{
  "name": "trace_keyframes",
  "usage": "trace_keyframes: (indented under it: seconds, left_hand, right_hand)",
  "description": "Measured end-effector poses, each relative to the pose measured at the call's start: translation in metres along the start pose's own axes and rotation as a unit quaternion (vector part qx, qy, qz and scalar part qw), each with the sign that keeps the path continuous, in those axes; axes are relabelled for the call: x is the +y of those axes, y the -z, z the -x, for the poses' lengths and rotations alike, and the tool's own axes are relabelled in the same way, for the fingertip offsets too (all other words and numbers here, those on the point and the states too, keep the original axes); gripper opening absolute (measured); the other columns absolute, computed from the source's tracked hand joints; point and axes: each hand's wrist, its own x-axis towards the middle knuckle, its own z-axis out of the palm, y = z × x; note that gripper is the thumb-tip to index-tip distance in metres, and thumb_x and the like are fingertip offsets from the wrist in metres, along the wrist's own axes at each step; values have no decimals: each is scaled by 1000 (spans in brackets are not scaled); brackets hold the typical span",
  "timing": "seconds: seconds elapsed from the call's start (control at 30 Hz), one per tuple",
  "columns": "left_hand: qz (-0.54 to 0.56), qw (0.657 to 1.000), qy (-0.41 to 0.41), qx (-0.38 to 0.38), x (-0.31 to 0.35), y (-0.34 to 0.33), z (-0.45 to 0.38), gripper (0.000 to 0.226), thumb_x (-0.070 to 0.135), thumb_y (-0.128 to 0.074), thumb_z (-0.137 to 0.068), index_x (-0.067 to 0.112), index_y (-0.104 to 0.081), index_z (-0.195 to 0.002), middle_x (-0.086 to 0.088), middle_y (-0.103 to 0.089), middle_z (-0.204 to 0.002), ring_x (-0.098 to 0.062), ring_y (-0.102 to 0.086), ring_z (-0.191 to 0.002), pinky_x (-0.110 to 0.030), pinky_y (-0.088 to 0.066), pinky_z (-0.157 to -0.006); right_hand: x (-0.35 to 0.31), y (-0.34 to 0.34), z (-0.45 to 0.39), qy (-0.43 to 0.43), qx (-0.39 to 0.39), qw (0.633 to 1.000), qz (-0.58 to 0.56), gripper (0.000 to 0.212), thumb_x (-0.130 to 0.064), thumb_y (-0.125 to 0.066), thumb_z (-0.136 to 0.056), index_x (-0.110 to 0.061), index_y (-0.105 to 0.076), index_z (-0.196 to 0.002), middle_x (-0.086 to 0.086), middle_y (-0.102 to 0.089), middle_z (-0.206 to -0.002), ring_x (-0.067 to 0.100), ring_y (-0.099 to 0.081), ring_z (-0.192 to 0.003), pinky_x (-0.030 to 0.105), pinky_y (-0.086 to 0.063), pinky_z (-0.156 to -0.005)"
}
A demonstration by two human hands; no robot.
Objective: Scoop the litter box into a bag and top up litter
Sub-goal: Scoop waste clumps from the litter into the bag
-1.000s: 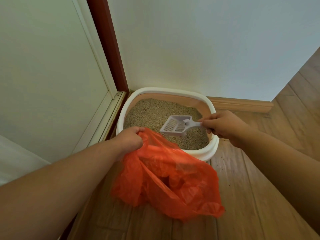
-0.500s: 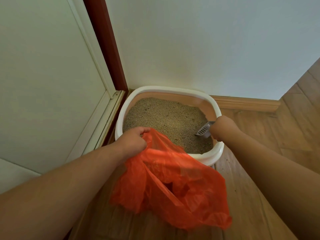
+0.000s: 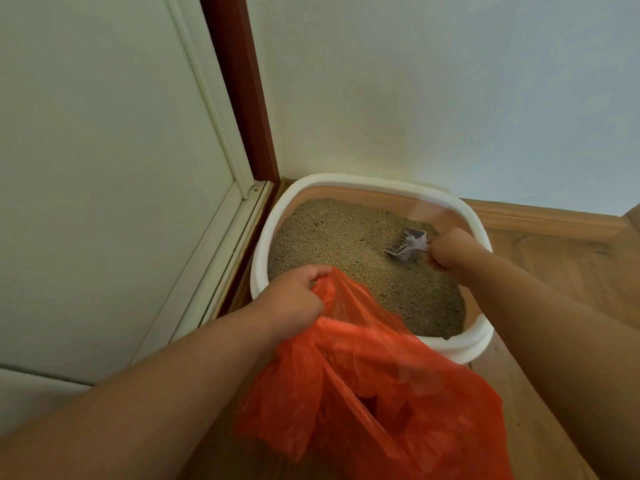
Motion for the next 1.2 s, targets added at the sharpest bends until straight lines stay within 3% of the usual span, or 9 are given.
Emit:
trace_keyframes:
  seconds: [0.07,0.17,0.3,0.5,0.67,0.83,0.9,0.97,1.2]
  left_hand:
    - [9,1000,-3,-5,0,2,-1,75,-12,-48,-87,35,-53,-145,10,-67,-110,-5,-69,-68,-20,-50,-49]
    - [16,1000,3,0,0,6,-3,75,-12,-50,-87,34,-53,-145,12,-64,-109,-11,-70,-81,-23,-55,-53]
    - [12,1000,0,1,-6,12,-4,75,-11,-51,-85,34,-53,-145,7,-68,-111,-18,-74,-80,-29,-59,-60]
    - [20,1000,2,3,-13,19,-5,70,-4,-52,-87,37,-54,-143,5,-71,-111,-17,-75,-77,-27,-57,-58]
    - [15,1000,1,-5,-15,23,-5,75,-5,-50,-85,41,-52,-144,6,-68,-118,-17,-74,-80,-26,-56,-57]
    - [18,1000,-2,2,-20,30,-6,74,-4,-52,-85,42,-53,-143,9,-69,-112,-17,-75,-83,-34,-64,-67]
    - [21,1000,0,6,-23,33,-6,74,-4,-53,-85,42,-54,-142,10,-70,-109,-17,-75,-83,-37,-65,-70]
    - [16,1000,1,6,-26,35,-6,75,-4,-53,-84,41,-52,-144,10,-69,-113,-15,-74,-85,-33,-63,-68]
    - [13,1000,6,-5,-23,35,-2,77,-3,-52,-84,42,-49,-147,10,-65,-123,-13,-72,-88,-23,-53,-59]
  right_hand:
    - [-7,-4,-5,15,-7,999,35,20,0,-56,-97,5,-69,-111,22,-70,-97,27,-56,-77,38,-50,-72]
    - [-20,-15,-6,35,-44,998,19,21,-6,-54,-99,-3,-74,-103,17,-66,-87,25,-52,-72,36,-44,-64]
    - [-30,-36,-2,34,-71,996,-37,24,-2,-51,-101,-3,-70,-116,14,-65,-83,14,-49,-58,26,-41,-49]
    - [-27,-78,7,51,-91,983,-149,39,5,-48,-101,-2,-58,-137,15,-66,-91,14,-53,-65,26,-46,-55]
    - [-35,-118,9,65,-80,974,-202,45,7,-45,-99,-1,-53,-143,11,-64,-92,14,-50,-68,27,-43,-57]
    - [-48,-146,9,67,-89,967,-230,48,2,-49,-99,-6,-51,-147,10,-63,-112,16,-54,-82,29,-45,-67]
    - [-55,-151,8,56,-102,961,-251,48,1,-49,-100,-7,-50,-147,9,-65,-105,16,-54,-80,29,-44,-66]
    - [-61,-152,8,40,-112,949,-292,48,3,-48,-101,-5,-47,-148,8,-66,-92,14,-53,-73,27,-43,-64]
    - [-49,-148,21,12,-178,880,-440,42,3,-45,-104,-3,-48,-146,12,-62,-96,12,-56,-73,24,-50,-64]
